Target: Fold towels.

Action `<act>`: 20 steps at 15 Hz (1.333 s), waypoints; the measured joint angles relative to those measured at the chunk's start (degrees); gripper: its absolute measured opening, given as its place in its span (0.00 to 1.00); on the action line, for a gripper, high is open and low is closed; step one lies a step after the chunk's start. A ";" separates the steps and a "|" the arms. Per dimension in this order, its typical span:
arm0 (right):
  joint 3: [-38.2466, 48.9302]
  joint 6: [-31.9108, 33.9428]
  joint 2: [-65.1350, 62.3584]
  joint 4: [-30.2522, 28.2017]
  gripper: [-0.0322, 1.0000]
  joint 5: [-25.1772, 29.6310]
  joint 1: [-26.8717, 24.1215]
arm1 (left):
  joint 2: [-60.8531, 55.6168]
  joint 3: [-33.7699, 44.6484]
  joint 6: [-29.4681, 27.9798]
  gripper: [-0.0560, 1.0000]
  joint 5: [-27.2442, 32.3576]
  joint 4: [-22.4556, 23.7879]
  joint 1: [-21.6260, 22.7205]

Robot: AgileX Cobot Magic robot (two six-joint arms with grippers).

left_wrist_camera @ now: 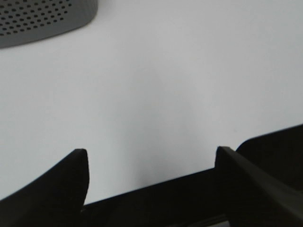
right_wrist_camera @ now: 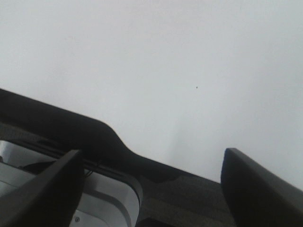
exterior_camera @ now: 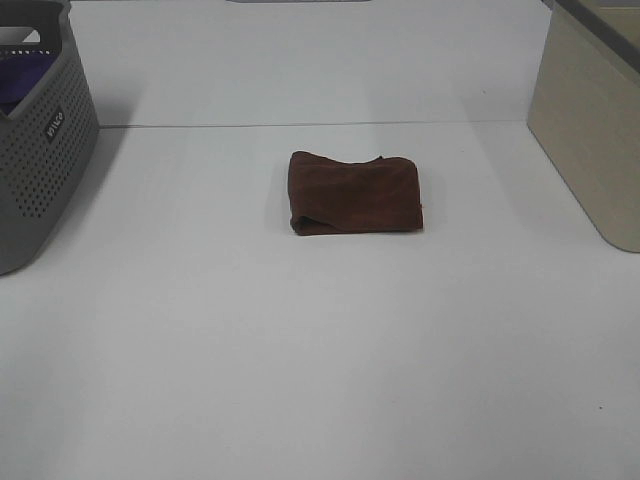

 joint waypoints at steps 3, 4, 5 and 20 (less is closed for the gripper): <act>0.46 -0.06 -9.57 -0.17 0.78 0.23 0.00 | -1.89 1.72 0.80 0.70 -3.84 -0.11 0.00; 0.46 -0.06 -12.20 -0.17 0.78 0.23 0.00 | -1.95 2.23 1.60 0.70 -4.41 -0.52 0.00; 0.46 -0.06 -13.92 -0.17 0.78 0.23 0.00 | -1.95 2.35 2.23 0.70 -5.04 -1.20 0.00; 0.46 -0.06 -23.43 -0.11 0.78 0.40 -7.68 | -7.28 2.58 4.58 0.70 -5.21 -2.86 9.22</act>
